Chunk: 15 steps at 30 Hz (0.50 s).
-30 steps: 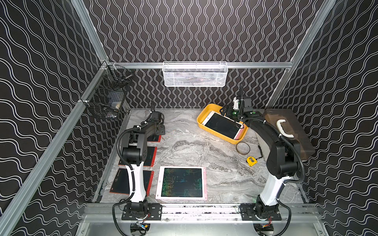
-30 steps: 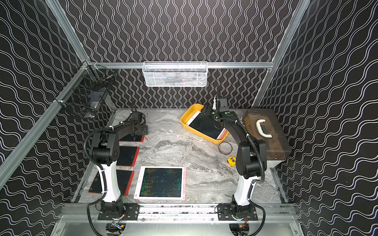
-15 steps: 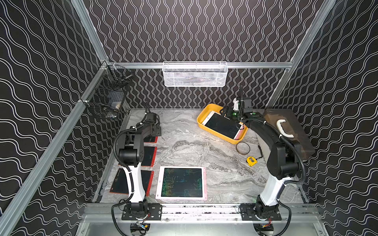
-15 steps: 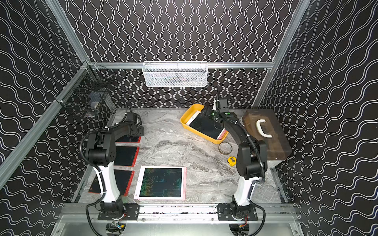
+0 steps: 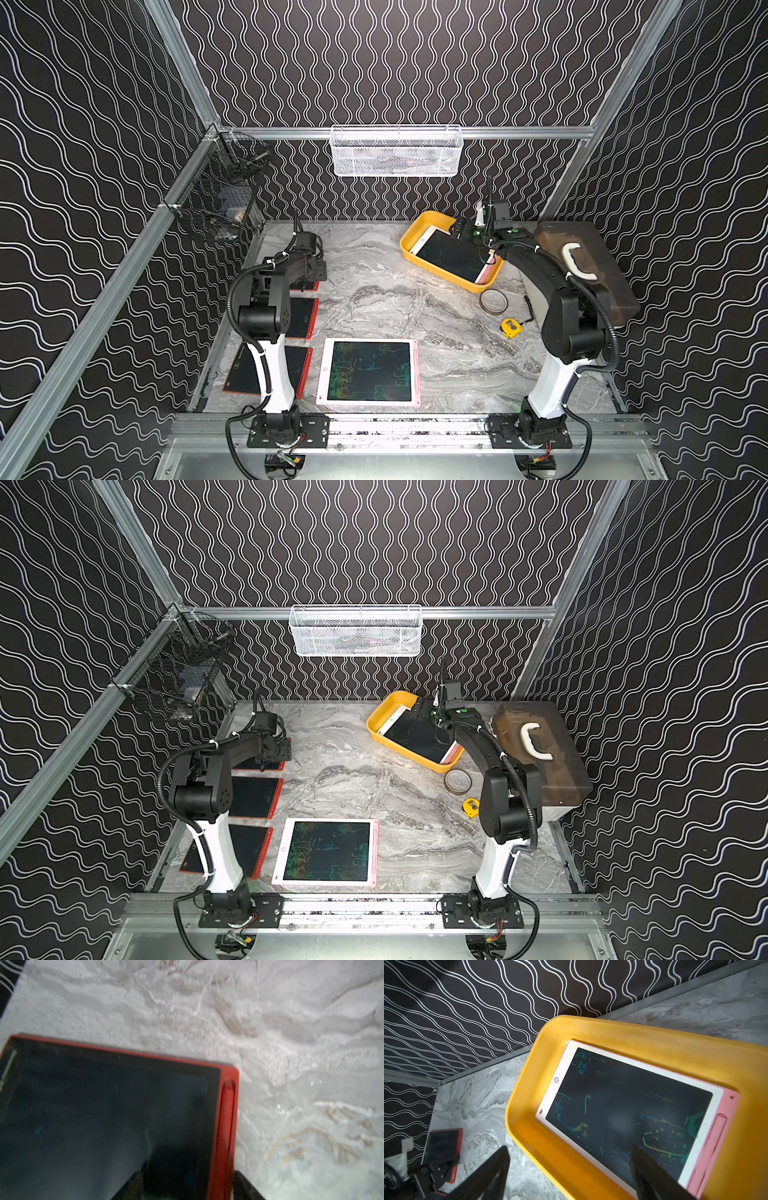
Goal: Take out the writing tablet from the storage box
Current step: Move the writing tablet to the center of the board, then move the storage box to the center of the board.
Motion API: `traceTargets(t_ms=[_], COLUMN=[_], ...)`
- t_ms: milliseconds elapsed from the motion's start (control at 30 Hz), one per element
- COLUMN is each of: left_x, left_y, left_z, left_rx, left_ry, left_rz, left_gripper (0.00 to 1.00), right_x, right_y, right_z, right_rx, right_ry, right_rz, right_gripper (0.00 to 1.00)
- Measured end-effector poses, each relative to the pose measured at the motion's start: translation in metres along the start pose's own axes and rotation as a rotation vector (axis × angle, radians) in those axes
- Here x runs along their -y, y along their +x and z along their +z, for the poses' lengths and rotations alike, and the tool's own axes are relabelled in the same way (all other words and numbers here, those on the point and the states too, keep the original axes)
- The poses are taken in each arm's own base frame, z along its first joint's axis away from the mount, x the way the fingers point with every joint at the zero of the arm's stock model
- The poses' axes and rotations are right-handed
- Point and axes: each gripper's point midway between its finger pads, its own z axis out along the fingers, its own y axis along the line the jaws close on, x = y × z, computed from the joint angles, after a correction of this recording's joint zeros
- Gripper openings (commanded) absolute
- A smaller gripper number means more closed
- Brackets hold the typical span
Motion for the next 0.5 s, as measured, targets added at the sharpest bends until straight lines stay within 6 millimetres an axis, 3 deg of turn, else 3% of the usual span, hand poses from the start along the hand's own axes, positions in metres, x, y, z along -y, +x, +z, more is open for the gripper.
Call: traceTargets(t_ms=[100,167,333,433,500], left_x=[0.002,0.007,0.036,0.063,0.079], left_y=[0.015,0.014,-0.019,-0.034,-0.040], left_z=[-0.012,-0.026,-0.078,-0.106,-0.123], left_rx=[-0.058,-0.053,0.070,0.132,0.160], left_ry=[0.022,0.040,0.146,0.226,0.274], left_rz=[0.005,0.008,0.031,0.065,0.087], left_gripper=[0.78,0.82,0.89,0.90,0.92], right_x=[0.009,0.023,0.098,0.143,0.157], right_y=[-0.001,-0.004,-0.007,0.010,0.027], right_z=[-0.004,-0.007,-0.017,-0.020,-0.016], right_rx=[-0.001,0.001,-0.029,-0.085,-0.139], right_ry=[0.033,0.079,0.275,0.373,0.407], right_rz=[0.008,0.023,0.135,0.206,0.224], right_gripper=[0.91,0.91,0.90,0.88,0.85])
